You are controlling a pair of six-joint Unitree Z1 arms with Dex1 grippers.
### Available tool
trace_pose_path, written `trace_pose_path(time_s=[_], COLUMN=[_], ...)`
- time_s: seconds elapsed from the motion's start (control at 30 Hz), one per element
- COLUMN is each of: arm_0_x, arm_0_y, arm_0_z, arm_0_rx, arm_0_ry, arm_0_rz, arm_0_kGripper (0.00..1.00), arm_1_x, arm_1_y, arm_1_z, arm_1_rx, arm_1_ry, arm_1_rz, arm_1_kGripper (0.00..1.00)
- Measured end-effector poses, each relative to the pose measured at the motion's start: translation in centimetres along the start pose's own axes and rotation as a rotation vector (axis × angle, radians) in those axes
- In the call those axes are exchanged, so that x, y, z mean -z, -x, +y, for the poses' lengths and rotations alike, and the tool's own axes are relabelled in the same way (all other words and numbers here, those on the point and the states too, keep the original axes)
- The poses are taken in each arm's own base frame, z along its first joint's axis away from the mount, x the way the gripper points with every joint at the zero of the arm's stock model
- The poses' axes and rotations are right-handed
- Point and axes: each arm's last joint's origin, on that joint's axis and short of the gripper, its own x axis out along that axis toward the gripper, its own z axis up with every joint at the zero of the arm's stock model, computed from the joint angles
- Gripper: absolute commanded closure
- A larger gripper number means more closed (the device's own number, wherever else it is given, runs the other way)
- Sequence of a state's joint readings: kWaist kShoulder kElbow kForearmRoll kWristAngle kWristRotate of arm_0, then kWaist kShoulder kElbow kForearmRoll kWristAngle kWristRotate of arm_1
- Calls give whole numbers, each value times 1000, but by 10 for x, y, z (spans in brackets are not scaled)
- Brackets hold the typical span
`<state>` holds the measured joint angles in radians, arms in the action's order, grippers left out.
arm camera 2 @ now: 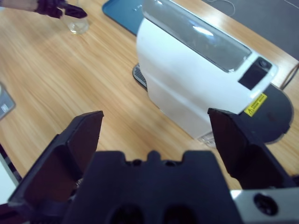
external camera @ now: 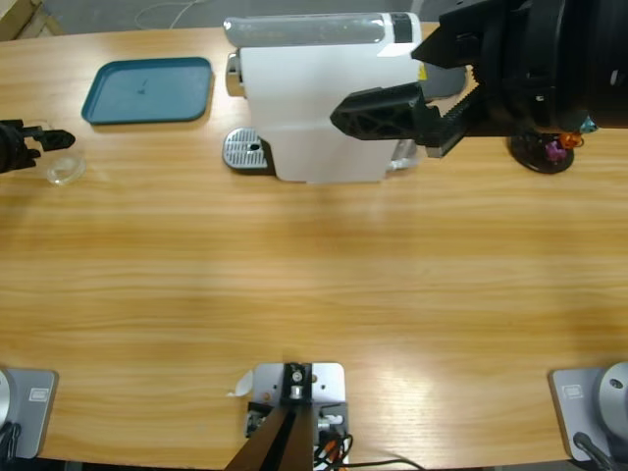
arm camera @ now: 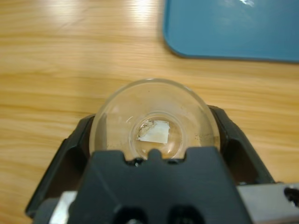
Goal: Pour coffee
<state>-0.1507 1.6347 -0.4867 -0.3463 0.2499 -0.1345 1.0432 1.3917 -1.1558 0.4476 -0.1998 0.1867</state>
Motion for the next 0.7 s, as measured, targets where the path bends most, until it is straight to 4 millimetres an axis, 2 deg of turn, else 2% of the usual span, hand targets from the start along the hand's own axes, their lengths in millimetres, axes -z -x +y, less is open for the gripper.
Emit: trace_pose_path(time_s=[0.17,0.3,0.4,0.5,0.7], arm_0_x=[-7,-18,-28,-41,-75], arm_0_y=[29,53,62,65,50], arm_0_z=[-8,-35,-52,-70,-122], arm_0_rx=[171,361,450,529,656], arm_0_ry=[-137,-295,-372,-421,-532], arm_0_rz=[-77,-118,-143,-168,-197], arm_0_kGripper=[1000,1000,1000,1000,1000], arm_1_x=[10,18,32,51,95], arm_1_y=[22,55,69,75,77], arm_1_z=[-8,-18,-23,-28,-37], arm_1_rx=[50,65,66,70,82], arm_1_ry=[57,52,51,57,74], arm_1_rz=[42,4,0,24,97], arm_1_kGripper=[0,0,0,0,0])
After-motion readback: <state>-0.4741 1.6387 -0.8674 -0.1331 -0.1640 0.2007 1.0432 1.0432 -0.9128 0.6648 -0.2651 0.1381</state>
